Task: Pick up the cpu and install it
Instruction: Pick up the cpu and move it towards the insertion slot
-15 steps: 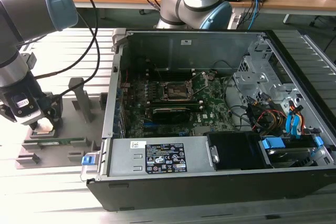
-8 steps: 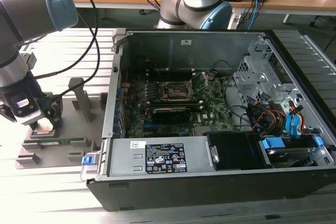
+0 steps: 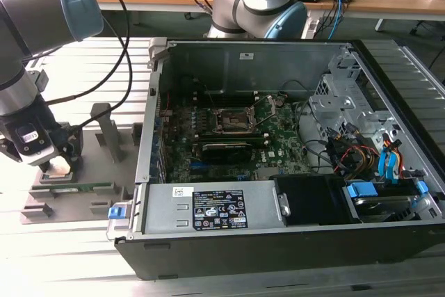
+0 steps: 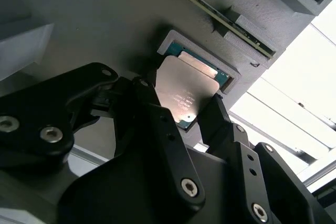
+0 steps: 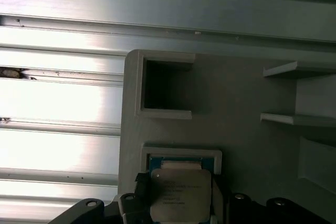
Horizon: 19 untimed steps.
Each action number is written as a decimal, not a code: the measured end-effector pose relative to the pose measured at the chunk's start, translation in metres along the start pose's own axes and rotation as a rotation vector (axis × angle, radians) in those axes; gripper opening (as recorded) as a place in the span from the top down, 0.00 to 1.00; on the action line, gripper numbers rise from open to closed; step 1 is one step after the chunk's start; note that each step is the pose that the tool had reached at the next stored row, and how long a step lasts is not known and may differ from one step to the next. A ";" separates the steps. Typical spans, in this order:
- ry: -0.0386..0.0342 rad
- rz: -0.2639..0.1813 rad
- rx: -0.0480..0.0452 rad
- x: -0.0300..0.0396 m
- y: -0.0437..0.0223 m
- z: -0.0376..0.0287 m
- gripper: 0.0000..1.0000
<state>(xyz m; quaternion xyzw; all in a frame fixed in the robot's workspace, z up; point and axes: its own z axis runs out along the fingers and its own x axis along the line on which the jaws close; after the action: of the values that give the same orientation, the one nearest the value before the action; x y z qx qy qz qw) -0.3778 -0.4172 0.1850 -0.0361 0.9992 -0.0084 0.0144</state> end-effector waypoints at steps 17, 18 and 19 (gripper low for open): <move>-0.0001 0.000 0.0000 -0.0006 -0.0004 -0.0225 0.45; -0.0001 0.000 0.0000 -0.0007 -0.0004 -0.0242 0.45; 0.0000 0.000 0.0000 -0.0007 -0.0004 -0.0254 0.45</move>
<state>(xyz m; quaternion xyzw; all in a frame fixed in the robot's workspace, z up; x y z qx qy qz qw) -0.3778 -0.4172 0.2104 -0.0361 0.9992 -0.0084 0.0144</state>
